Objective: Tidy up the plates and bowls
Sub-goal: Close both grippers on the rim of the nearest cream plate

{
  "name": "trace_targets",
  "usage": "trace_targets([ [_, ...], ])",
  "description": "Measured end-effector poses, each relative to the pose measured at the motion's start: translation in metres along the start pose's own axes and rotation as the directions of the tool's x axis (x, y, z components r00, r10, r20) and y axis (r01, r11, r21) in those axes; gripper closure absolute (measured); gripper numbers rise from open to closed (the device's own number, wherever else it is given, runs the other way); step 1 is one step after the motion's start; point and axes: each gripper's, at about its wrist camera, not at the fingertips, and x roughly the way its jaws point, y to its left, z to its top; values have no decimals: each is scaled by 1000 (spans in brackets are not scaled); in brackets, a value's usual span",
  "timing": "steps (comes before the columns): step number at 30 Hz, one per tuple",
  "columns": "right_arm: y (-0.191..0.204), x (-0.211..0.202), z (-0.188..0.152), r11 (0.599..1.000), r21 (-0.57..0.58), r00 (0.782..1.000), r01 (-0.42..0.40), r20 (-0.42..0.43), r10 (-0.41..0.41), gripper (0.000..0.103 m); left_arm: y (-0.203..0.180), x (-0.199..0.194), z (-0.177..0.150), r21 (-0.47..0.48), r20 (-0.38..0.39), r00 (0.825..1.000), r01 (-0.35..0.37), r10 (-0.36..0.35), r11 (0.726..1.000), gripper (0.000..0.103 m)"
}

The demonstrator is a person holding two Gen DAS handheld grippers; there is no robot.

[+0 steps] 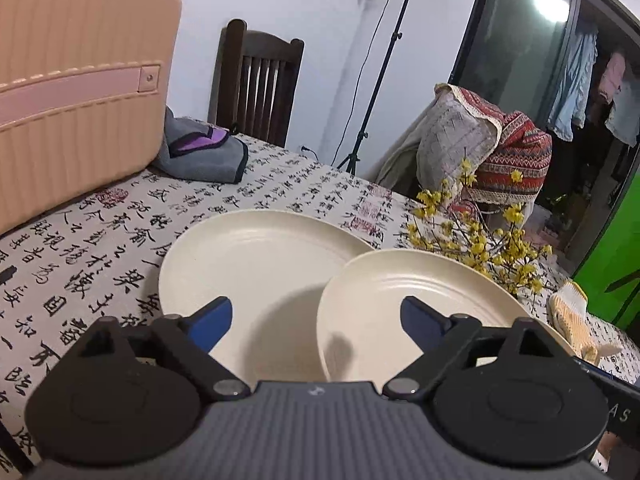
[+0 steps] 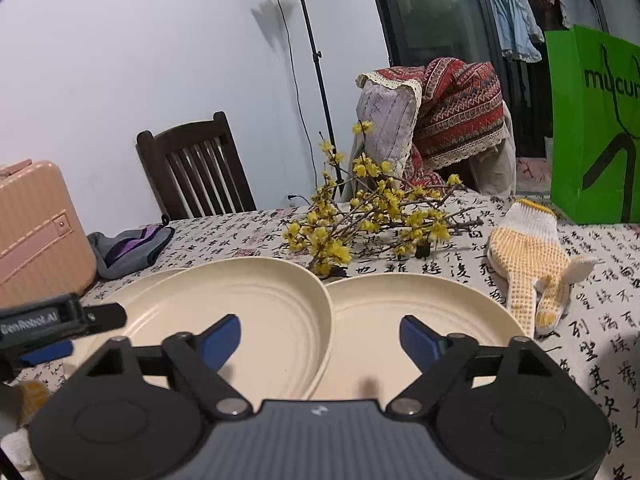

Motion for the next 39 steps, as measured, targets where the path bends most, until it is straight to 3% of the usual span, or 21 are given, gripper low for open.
trace_targets([
  [7,-9,6,-3,997,51,998,-51,-25,53,35,0,4,-4,-1,-27,999,25,-25,1000,29],
  [9,-11,7,-3,996,65,998,-62,-28,64,39,-1,5,-4,7,-35,999,32,-32,999,42],
  [13,-12,9,-4,995,73,996,-73,-41,76,45,-3,6,-5,10,-53,996,66,-65,998,53],
  [18,-13,13,-6,992,89,993,-90,-65,96,60,-6,9,-8,16,-69,994,84,-83,996,64],
  [24,-12,14,-7,990,93,991,-107,-76,114,77,-9,9,-10,46,-62,995,80,-77,996,66],
  [39,-8,9,-8,995,57,994,-88,-58,91,80,-10,8,-11,57,-49,996,79,-76,995,67],
])
